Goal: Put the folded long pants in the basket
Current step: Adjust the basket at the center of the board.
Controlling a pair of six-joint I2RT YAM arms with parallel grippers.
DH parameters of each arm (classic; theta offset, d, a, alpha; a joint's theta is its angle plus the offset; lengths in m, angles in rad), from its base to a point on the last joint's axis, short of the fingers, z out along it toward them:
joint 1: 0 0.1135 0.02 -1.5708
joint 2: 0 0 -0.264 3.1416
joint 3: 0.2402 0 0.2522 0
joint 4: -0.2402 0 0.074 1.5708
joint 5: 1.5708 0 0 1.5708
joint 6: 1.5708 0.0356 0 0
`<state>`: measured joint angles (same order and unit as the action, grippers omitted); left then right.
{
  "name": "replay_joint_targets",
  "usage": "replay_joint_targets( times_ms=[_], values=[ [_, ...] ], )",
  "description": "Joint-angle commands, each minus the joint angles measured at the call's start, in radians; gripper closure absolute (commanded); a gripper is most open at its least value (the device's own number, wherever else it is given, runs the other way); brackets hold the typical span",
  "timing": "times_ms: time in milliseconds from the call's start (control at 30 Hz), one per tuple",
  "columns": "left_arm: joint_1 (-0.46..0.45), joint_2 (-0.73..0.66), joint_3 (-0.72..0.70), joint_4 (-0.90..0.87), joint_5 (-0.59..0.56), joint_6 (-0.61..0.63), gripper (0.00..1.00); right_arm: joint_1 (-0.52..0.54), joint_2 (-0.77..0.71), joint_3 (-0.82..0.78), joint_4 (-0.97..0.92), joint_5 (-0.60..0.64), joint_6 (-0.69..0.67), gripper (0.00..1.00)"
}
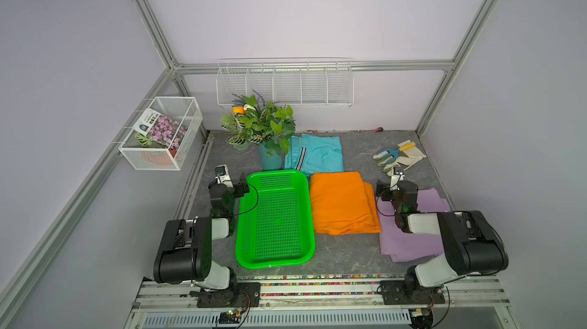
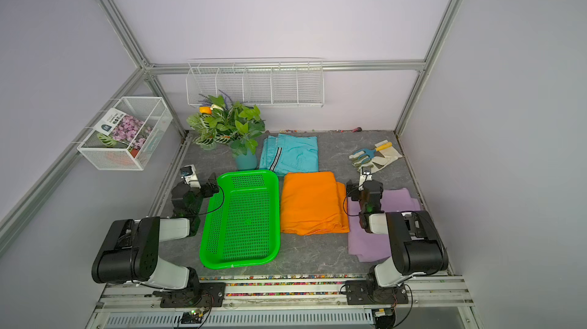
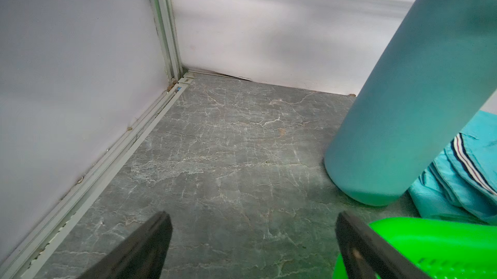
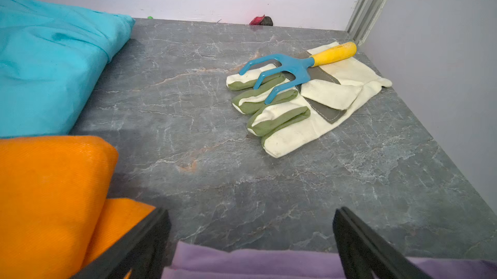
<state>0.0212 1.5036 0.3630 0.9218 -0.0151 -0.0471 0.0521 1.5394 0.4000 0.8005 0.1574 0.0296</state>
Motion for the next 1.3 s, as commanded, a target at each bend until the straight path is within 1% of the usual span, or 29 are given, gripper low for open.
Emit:
replay_joint_targets(
  times_ms=[0, 533, 667, 733, 767, 800, 833, 900, 1000, 1067, 1100, 1167, 1200, 1267],
  values=[
    [-0.003, 0.003, 0.016, -0.049, -0.004, 0.011, 0.0, 0.0, -0.015, 0.011, -0.003, 0.013, 0.011, 0.01],
    [-0.003, 0.003, 0.015, -0.048, -0.006, 0.005, 0.0, -0.004, -0.015, 0.013, -0.008, 0.005, 0.015, 0.01],
    [0.014, -0.002, 0.004, -0.033, 0.018, -0.008, 0.0, -0.006, -0.016, 0.011, -0.004, 0.001, 0.016, 0.02],
    [0.014, -0.03, 0.004, -0.035, -0.017, -0.012, 0.0, -0.006, -0.022, 0.007, 0.005, 0.003, 0.013, 0.03],
    [0.014, -0.063, 0.013, -0.083, -0.046, -0.027, 0.0, -0.006, -0.034, 0.003, 0.012, 0.02, 0.018, 0.03],
    [0.014, -0.118, 0.037, -0.18, -0.072, -0.047, 0.0, -0.005, -0.058, 0.001, 0.007, 0.034, 0.023, 0.03],
    [0.014, -0.158, 0.061, -0.267, -0.086, -0.042, 0.0, -0.006, -0.086, 0.002, -0.019, 0.044, 0.021, 0.03],
    [0.014, -0.242, 0.106, -0.411, -0.127, -0.002, 0.0, -0.006, -0.156, 0.039, -0.15, 0.046, 0.016, 0.04],
    [0.016, -0.339, 0.124, -0.492, -0.171, 0.052, 0.0, 0.003, -0.216, 0.173, -0.428, 0.105, 0.022, 0.07],
    [0.025, -0.381, 0.155, -0.572, -0.181, 0.051, 0.0, 0.008, -0.224, 0.264, -0.579, 0.139, 0.037, 0.08],
    [0.029, -0.398, 0.181, -0.627, -0.181, 0.038, 0.0, 0.012, -0.226, 0.331, -0.692, 0.136, 0.073, 0.09],
    [0.029, -0.423, 0.233, -0.732, -0.159, 0.003, 0.0, 0.038, -0.214, 0.45, -0.871, 0.111, 0.149, 0.14],
    [0.029, -0.434, 0.264, -0.789, -0.127, -0.022, 0.0, 0.065, -0.202, 0.509, -0.97, 0.11, 0.2, 0.15],
    [0.028, -0.445, 0.319, -0.872, -0.055, -0.075, 0.0, 0.133, -0.173, 0.611, -1.129, 0.078, 0.26, 0.2]
  ],
)
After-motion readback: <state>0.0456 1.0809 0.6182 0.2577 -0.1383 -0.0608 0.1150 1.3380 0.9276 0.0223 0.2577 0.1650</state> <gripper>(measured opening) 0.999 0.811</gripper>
